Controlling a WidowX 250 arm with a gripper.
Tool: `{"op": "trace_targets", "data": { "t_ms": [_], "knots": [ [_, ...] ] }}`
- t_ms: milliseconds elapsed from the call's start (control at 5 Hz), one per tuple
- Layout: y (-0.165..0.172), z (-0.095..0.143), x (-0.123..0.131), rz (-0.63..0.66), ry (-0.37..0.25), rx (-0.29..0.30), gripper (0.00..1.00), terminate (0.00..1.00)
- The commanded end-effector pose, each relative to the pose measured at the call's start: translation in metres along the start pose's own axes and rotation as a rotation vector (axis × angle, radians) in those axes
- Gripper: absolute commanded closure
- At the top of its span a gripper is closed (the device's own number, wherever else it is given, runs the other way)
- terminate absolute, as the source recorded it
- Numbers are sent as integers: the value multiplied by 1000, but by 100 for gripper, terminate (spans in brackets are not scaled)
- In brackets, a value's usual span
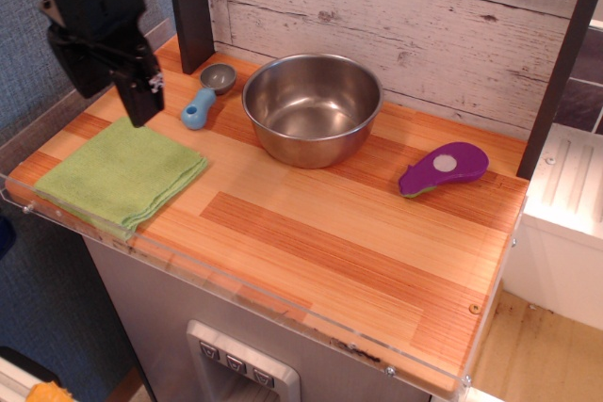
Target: Move the green towel to the bottom left corner of the table.
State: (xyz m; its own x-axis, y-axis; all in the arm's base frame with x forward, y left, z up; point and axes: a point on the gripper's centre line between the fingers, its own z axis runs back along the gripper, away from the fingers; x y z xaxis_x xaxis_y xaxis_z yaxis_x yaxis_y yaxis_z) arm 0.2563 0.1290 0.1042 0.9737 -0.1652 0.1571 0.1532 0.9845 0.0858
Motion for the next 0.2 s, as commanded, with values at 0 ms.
{"op": "trace_targets", "data": {
  "t_ms": [0],
  "knots": [
    [5, 10, 3, -1, -24, 24, 0, 100]
  ]
}}
